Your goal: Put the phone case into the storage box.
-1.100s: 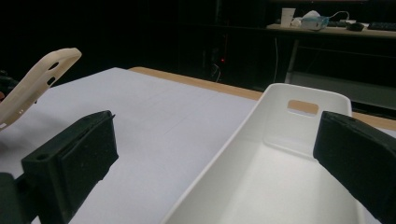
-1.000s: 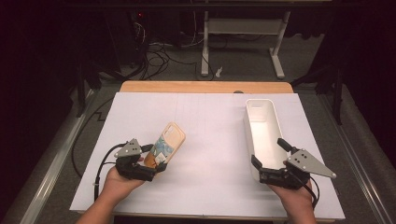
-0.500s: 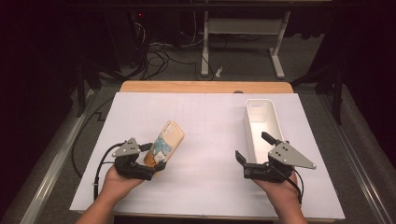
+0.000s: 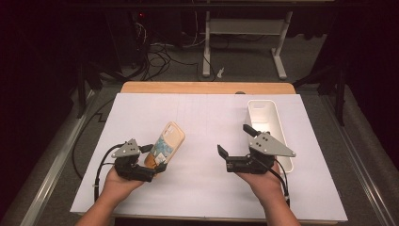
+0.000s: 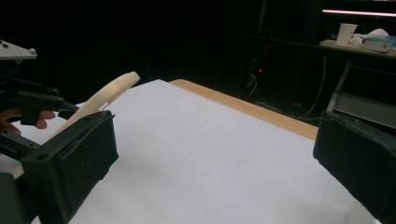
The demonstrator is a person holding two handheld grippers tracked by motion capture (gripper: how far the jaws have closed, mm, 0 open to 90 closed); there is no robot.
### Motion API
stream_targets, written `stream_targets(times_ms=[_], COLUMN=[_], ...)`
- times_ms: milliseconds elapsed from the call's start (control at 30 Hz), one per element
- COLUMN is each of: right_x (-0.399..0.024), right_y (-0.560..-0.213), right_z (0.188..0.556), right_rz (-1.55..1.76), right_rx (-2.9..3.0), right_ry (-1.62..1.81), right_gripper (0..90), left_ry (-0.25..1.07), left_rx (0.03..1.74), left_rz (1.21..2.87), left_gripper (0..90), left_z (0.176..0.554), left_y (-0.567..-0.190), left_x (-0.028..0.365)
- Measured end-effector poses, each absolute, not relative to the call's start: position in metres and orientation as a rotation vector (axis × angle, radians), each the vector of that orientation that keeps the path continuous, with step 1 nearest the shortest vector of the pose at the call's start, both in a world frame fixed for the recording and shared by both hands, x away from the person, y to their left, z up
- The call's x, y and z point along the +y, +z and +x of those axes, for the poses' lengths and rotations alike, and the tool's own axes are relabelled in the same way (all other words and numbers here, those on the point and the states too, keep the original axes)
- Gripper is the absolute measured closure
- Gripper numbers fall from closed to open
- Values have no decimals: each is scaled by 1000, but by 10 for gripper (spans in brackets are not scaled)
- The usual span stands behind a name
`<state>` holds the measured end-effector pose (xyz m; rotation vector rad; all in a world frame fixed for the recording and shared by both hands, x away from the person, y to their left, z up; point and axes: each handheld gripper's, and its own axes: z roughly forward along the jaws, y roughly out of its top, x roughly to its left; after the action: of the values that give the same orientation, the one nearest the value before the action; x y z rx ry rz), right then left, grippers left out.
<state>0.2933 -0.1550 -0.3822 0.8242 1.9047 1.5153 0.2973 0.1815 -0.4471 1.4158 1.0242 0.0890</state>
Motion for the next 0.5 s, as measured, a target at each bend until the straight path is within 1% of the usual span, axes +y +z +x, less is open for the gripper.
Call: stream_targets(times_ms=[267,500], right_x=[-139,-127], right_y=[-392,-413], right_z=[301,301], right_rz=[812,818], right_rx=[1956,2006], right_ry=[1503,1510], right_gripper=[3,3], left_ry=[79,65], left_rx=[1019,1009], left_rz=[1412,1419], left_gripper=[122,122], left_z=[297,297], left_y=[-447,-448], left_x=[181,179])
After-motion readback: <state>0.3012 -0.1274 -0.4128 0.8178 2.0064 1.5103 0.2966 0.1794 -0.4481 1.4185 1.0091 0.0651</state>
